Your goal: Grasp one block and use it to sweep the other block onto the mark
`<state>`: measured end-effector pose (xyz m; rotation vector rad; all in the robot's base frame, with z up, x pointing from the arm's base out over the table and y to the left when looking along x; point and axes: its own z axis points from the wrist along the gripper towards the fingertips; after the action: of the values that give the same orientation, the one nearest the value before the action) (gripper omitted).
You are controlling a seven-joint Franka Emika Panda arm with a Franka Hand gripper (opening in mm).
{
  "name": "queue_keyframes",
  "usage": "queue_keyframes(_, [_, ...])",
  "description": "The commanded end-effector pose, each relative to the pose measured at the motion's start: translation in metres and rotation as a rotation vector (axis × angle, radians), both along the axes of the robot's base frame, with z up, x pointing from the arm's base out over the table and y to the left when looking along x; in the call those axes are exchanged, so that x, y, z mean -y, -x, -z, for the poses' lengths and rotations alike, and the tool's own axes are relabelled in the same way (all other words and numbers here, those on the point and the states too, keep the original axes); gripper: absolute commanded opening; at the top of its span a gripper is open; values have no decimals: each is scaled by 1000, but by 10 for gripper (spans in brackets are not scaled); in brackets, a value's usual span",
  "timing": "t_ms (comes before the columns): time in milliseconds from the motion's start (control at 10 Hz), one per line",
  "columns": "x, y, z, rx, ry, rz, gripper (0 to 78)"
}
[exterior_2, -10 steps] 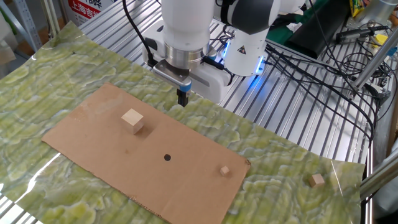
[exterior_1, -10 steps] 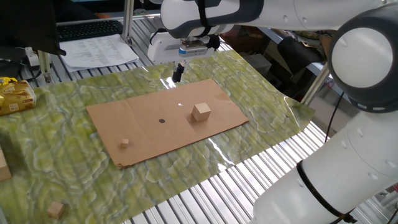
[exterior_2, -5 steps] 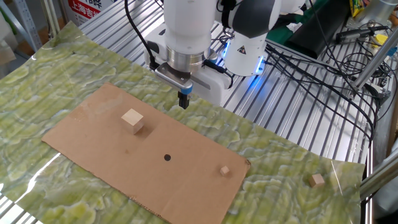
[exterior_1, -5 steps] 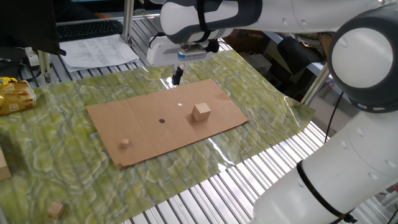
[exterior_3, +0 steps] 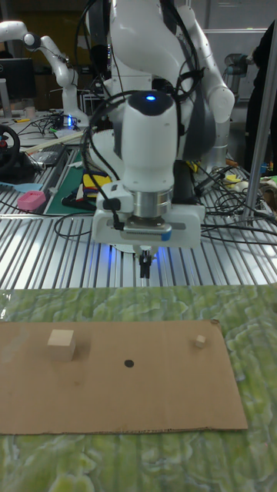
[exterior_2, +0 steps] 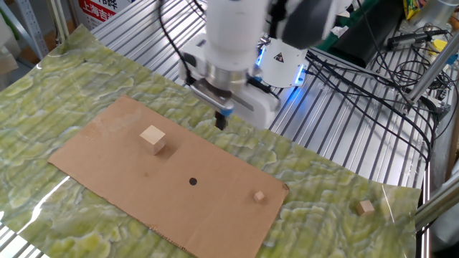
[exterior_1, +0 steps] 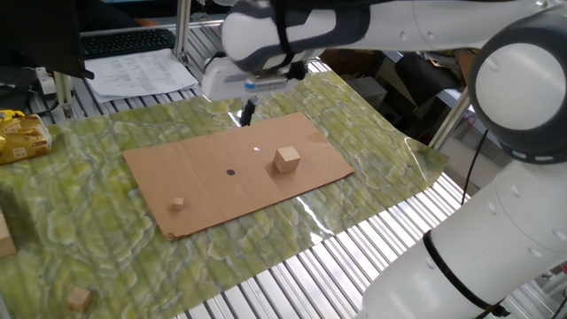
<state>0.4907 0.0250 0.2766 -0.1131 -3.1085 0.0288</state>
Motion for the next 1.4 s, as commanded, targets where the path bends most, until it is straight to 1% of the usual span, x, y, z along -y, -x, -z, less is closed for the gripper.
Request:
queue_keyframes(100, [-23, 7, 19, 11, 11, 53, 0])
queue_keyframes(300, [-23, 7, 19, 41, 9, 55, 0])
queue_keyframes(400, [-23, 7, 19, 33, 4, 55, 0])
queue_keyframes(500, [-23, 7, 19, 15, -37, 48, 0])
queue_keyframes(600, [-23, 7, 19, 18, -84, 53, 0])
queue_keyframes(700, [-23, 7, 19, 18, -85, 52, 0])
queue_keyframes(800, [-23, 7, 19, 15, -77, -51, 0])
queue_keyframes(1000, [-23, 7, 19, 9, -10, -212, 0])
queue_keyframes(1100, [-23, 7, 19, 14, -14, -240, 0])
queue_keyframes(1300, [-23, 7, 19, 20, -11, -230, 0])
queue_keyframes(1400, [-23, 7, 19, 0, 0, -225, 0])
